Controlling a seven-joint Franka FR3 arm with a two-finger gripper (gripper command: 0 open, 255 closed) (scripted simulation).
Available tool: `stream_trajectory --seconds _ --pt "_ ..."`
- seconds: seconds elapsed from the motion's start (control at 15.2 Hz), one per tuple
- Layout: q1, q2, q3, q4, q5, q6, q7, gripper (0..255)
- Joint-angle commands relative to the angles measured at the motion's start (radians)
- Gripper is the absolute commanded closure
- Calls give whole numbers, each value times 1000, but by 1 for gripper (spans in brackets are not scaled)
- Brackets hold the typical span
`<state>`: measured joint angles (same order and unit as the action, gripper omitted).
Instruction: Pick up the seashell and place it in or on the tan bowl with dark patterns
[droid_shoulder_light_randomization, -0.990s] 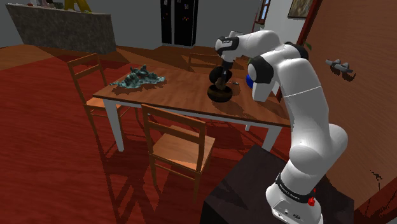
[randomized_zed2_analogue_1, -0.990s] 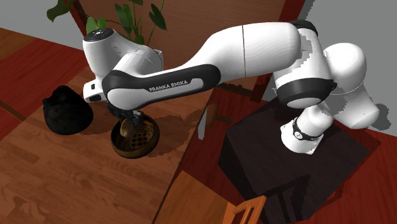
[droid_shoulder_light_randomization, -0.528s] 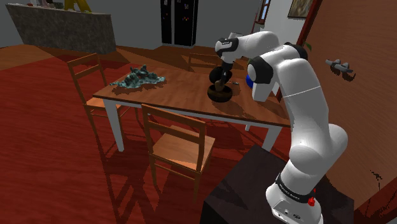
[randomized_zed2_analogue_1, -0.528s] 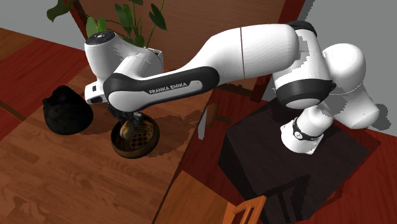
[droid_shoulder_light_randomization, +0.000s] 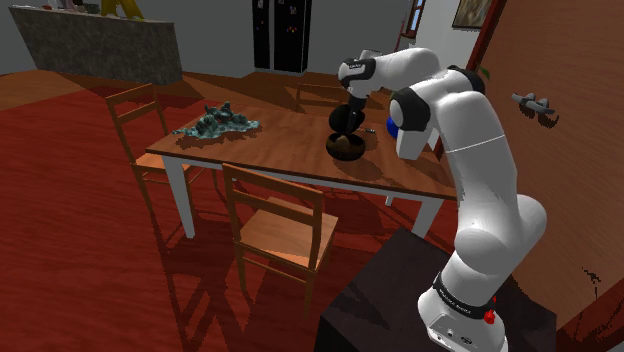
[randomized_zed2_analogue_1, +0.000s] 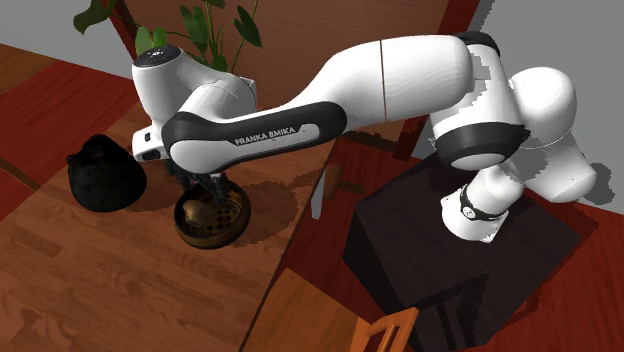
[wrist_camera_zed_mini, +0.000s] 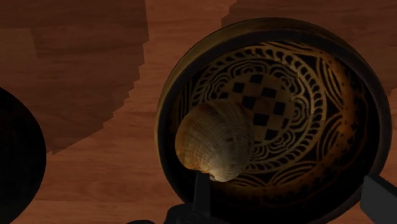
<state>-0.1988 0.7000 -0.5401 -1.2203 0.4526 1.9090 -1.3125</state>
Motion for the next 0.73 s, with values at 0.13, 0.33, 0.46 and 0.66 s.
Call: stream_trajectory --seconds 0.13,0.33,0.46,0.66 --pt "-15 -25 -10 74 -15 -93 14 0" --pt "-15 -25 -10 74 -15 -93 14 0" --pt "-15 -25 -10 74 -15 -93 14 0" --pt "-15 -25 -10 74 -15 -93 14 0"
